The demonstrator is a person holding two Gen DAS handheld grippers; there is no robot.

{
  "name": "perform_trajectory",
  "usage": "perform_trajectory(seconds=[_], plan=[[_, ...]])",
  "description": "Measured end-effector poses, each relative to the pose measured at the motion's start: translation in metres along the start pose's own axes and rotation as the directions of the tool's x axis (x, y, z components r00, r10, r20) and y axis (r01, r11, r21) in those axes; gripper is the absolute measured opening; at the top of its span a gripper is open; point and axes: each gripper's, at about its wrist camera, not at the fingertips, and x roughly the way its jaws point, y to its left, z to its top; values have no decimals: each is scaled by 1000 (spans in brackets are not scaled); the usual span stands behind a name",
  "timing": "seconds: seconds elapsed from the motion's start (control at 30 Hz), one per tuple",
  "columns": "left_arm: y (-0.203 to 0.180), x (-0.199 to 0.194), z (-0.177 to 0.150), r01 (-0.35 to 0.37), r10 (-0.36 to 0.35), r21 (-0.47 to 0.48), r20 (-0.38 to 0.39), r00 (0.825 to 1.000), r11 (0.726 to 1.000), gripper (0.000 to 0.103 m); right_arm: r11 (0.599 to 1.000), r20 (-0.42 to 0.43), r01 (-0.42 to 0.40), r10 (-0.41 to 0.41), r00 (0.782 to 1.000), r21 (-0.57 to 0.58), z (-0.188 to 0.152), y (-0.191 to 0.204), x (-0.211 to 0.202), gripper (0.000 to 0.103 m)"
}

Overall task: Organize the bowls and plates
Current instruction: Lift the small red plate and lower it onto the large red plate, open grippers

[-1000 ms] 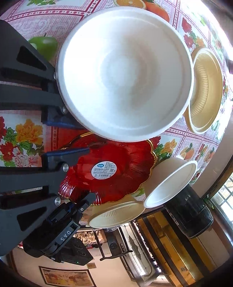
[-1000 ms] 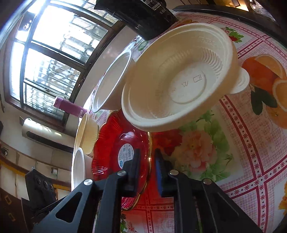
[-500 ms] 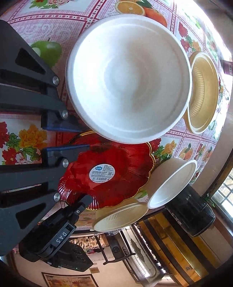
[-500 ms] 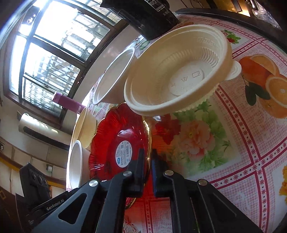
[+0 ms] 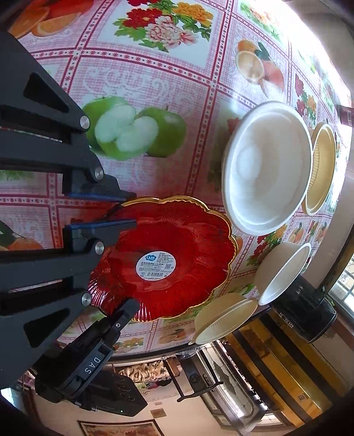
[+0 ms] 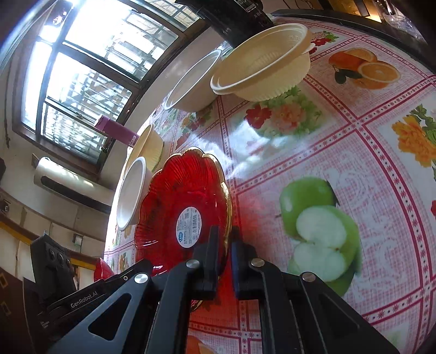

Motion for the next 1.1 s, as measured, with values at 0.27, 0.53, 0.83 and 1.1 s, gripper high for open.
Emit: perform_trajectory(seconds=[0.27, 0.53, 0.83, 1.1], plan=[[38, -48, -41, -50, 52, -18, 76, 996, 999, 11, 995, -53, -34, 29, 998, -97, -42, 42, -5, 7], [93, -126, -53, -73, 95, -100, 235, 967, 992, 11, 960, -79, -110, 93, 993, -258, -70, 132, 5, 7], [173, -183, -64, -134, 215, -253, 327, 920, 958, 11, 887, -183, -168, 96, 978, -430, -126, 234, 54, 8], [239, -174, -81, -162, 272, -380, 259, 927, 911, 11, 810, -211, -113, -14, 977, -575, -181, 284, 106, 11]])
